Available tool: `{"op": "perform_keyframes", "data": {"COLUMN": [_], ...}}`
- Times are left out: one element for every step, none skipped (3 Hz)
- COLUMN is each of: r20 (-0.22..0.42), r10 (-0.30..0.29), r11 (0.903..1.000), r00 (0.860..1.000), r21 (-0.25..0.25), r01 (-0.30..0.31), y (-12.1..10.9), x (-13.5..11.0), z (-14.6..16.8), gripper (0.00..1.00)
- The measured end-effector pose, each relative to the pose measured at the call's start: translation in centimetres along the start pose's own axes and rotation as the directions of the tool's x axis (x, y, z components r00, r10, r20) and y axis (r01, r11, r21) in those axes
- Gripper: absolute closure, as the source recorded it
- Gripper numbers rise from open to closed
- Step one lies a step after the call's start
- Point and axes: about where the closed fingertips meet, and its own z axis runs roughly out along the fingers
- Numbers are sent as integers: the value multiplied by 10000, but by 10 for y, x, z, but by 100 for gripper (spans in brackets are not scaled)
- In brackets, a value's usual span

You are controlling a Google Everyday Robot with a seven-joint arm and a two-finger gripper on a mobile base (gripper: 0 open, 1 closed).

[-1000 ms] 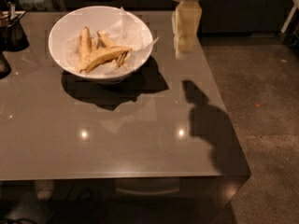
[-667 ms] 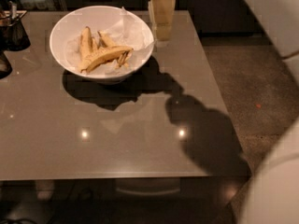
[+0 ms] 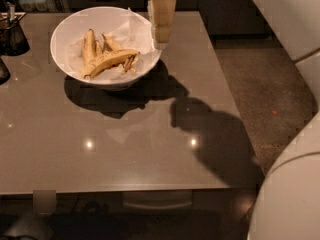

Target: Pick banana from white bowl

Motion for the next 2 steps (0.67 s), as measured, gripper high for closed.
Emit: {"op": "perform_keyframes", "data": {"r20": [381,839], "r10": [-104,-485], "r11": [9998,9978], "r00": [9992,9953], "r21": [-169,-402], "r01": [110,520], "y": [-15,-31], "x": [-18,-40], "z": [16,30], "gripper": [0,0]}}
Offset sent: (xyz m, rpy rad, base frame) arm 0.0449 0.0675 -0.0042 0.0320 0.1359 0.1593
